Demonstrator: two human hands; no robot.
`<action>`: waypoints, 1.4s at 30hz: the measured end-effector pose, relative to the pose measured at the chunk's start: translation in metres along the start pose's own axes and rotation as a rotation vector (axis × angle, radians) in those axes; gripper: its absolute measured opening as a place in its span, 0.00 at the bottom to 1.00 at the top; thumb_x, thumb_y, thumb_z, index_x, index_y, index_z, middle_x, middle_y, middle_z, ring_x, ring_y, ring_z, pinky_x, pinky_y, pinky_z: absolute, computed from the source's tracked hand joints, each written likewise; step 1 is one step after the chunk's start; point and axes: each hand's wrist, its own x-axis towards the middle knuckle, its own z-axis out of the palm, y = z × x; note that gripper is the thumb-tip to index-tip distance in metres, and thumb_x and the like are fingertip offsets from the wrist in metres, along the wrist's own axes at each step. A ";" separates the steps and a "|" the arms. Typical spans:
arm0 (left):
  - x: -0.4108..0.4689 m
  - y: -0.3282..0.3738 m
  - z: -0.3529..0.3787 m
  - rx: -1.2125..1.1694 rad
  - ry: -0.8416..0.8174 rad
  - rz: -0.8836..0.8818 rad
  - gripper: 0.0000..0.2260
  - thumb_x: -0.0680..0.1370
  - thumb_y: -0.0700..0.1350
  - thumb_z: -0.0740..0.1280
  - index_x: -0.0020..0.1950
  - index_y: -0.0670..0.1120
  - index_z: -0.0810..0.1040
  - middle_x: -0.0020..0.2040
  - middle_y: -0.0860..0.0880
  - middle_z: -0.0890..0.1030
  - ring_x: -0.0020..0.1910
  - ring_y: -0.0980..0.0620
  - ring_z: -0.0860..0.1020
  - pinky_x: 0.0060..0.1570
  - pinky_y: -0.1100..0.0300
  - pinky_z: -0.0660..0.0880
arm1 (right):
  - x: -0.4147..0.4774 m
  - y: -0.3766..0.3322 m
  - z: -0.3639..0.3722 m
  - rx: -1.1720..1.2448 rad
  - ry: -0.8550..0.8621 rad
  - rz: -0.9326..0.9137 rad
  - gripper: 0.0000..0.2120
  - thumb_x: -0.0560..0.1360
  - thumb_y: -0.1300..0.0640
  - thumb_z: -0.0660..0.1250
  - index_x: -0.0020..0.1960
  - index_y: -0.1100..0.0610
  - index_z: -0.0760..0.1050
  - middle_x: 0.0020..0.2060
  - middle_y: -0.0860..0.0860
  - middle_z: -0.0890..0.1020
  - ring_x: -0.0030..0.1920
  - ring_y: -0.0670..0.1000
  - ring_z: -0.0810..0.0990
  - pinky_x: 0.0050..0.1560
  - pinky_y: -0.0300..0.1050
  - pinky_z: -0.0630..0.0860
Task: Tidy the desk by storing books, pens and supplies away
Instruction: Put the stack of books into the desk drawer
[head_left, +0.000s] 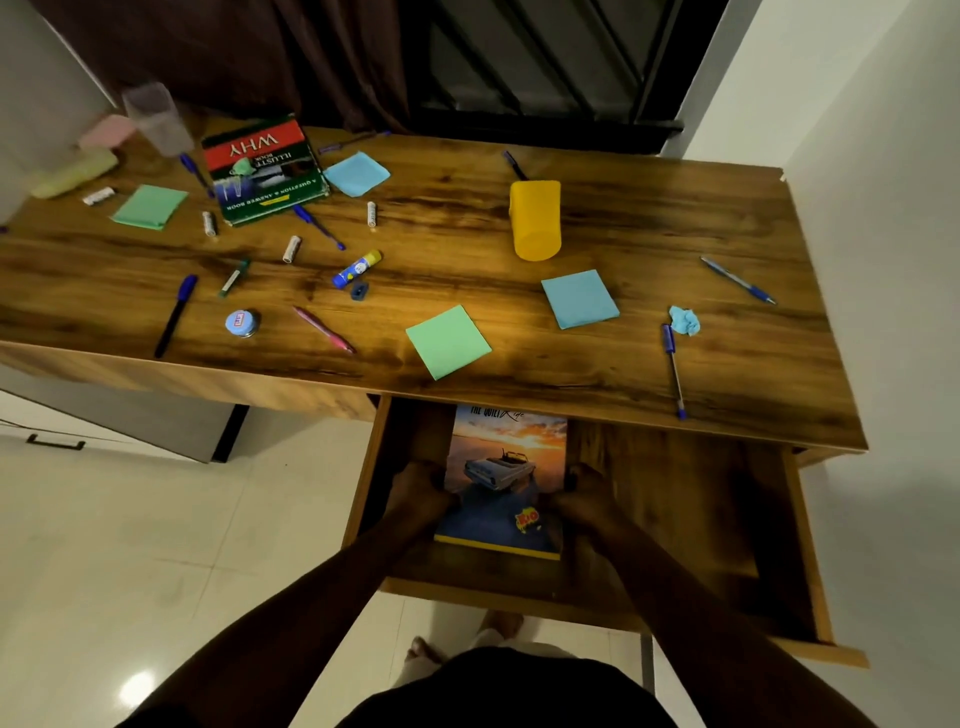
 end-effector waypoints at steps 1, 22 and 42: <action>0.001 -0.001 0.000 0.002 0.003 -0.004 0.09 0.69 0.47 0.79 0.40 0.47 0.81 0.40 0.49 0.81 0.40 0.50 0.79 0.32 0.63 0.71 | 0.007 0.007 0.001 -0.014 -0.010 -0.025 0.37 0.51 0.51 0.84 0.60 0.55 0.81 0.52 0.52 0.86 0.50 0.54 0.86 0.51 0.56 0.85; -0.014 0.021 -0.030 0.042 0.096 0.078 0.05 0.75 0.48 0.72 0.43 0.49 0.78 0.41 0.51 0.79 0.46 0.48 0.80 0.42 0.59 0.70 | -0.040 -0.071 -0.015 -0.857 0.060 -0.278 0.29 0.79 0.44 0.67 0.75 0.57 0.70 0.72 0.59 0.73 0.71 0.59 0.73 0.67 0.46 0.69; 0.018 0.007 -0.227 -0.523 0.403 0.174 0.07 0.74 0.40 0.72 0.45 0.52 0.84 0.44 0.54 0.86 0.46 0.54 0.84 0.46 0.56 0.80 | -0.033 -0.286 0.083 -0.318 0.041 -0.458 0.17 0.69 0.36 0.74 0.41 0.51 0.81 0.36 0.48 0.86 0.40 0.51 0.87 0.47 0.53 0.85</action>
